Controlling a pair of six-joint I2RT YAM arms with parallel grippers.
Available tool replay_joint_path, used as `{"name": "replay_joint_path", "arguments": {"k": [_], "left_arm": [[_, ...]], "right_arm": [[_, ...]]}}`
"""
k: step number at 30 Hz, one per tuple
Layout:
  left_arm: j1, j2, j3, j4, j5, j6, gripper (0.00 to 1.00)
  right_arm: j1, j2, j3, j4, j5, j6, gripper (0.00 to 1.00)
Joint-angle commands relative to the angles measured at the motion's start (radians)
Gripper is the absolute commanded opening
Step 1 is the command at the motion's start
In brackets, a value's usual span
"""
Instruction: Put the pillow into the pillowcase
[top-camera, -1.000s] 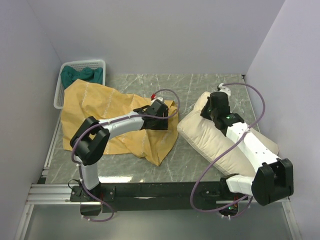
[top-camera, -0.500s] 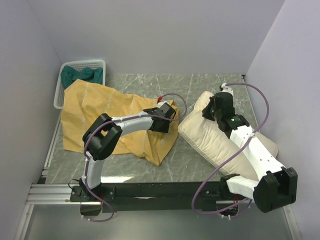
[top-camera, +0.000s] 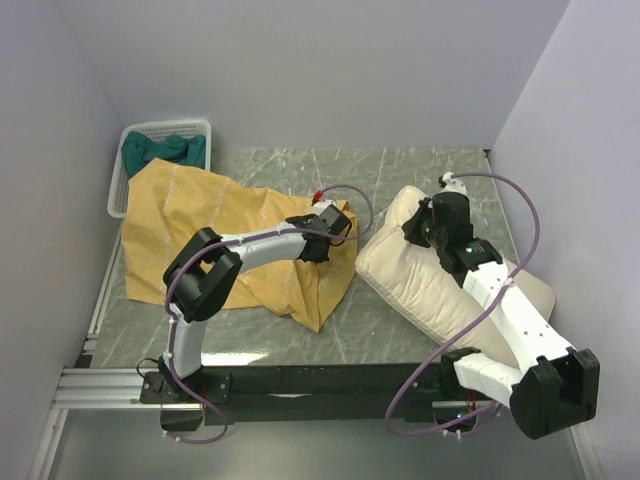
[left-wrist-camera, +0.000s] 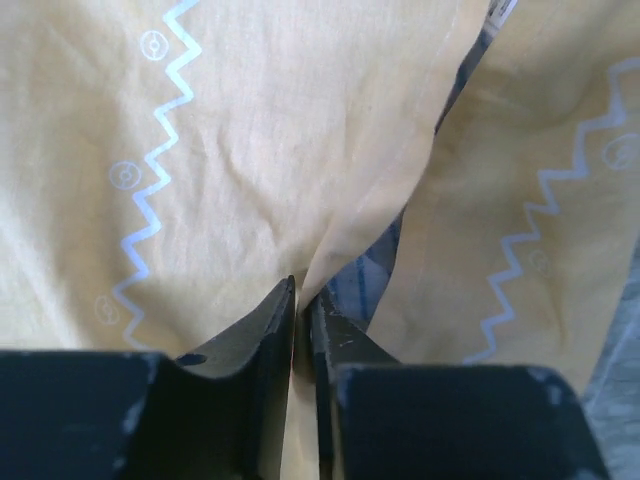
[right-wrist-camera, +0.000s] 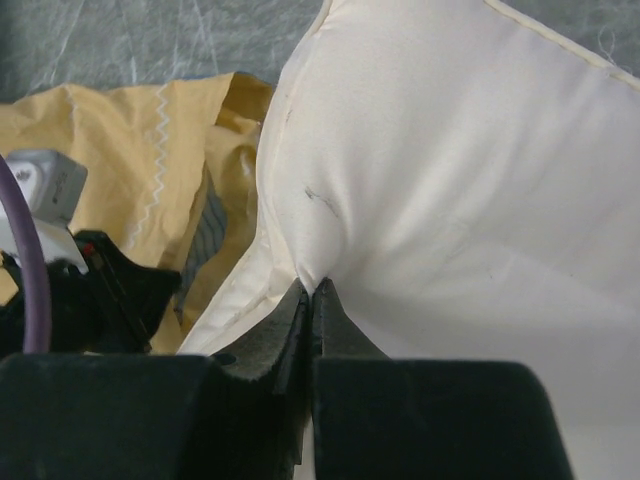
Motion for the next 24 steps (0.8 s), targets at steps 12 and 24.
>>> {"name": "replay_joint_path", "arguments": {"k": [12,24], "left_arm": [[0.169,-0.308,-0.123,0.116,0.337,-0.021,0.05],[0.211,-0.328,-0.116,0.133,0.438,-0.009,0.07]], "right_arm": [[0.267,-0.065,-0.116,0.256,-0.237,-0.146,0.0],[0.456,0.104,-0.033,0.215,-0.19,-0.253,0.0]]}}
